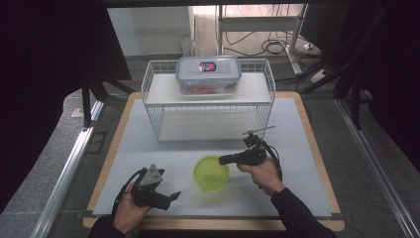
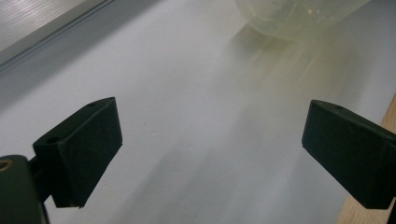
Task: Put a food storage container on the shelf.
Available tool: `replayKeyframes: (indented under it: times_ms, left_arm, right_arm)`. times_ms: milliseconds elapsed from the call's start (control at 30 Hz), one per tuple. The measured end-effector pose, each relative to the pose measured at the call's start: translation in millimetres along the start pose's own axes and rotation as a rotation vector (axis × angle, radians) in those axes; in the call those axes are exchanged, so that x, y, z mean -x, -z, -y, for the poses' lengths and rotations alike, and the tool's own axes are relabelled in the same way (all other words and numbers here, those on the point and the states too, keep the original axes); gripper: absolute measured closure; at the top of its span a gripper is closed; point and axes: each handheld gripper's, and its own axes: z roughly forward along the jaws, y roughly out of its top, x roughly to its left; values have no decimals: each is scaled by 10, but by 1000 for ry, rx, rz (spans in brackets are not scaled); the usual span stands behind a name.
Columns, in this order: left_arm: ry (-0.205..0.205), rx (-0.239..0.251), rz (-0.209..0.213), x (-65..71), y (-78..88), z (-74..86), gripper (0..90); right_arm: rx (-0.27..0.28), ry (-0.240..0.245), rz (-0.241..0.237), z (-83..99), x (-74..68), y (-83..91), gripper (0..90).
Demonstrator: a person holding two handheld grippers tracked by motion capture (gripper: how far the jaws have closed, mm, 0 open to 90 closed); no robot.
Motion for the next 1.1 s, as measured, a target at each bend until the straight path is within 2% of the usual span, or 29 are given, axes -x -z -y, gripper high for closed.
replayKeyframes:
  times_ms: [133, 533, 733, 1100]
  left_arm:
    - [6, 1, 1, -8, 5, 1, 48]
    - [3, 2, 2, -2, 1, 0, 48]
    - [1, 0, 3, -2, -2, 1, 48]
    - [-8, -3, 3, -2, -2, 0, 48]
  right_arm:
    - [21, 2, 8, -47, -42, 85, 820]
    - [68, 15, -5, -234, -177, 321, 819]
    - [90, 28, 6, -360, -248, 446, 820]
    - [119, 26, -12, -619, -388, 669, 820]
